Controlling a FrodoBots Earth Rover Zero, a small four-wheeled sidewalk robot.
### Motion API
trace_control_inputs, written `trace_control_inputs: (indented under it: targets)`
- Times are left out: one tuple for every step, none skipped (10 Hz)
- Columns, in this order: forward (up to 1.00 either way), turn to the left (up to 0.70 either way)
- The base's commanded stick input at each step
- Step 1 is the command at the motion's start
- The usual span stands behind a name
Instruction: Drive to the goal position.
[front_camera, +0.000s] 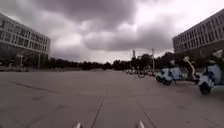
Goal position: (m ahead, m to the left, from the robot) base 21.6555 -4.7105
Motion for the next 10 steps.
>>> trace_control_inputs:
  targets:
    - [0.50,-0.02]
    - [0.50,0.01]
    - [0.50,0.01]
    - [0.50,0.01]
    - [0.50,0.01]
    - [0.50,0.01]
    - [0.50,0.01]
    - [0.50,0.01]
    - [0.50,0.01]
    - [0.50,0.01]
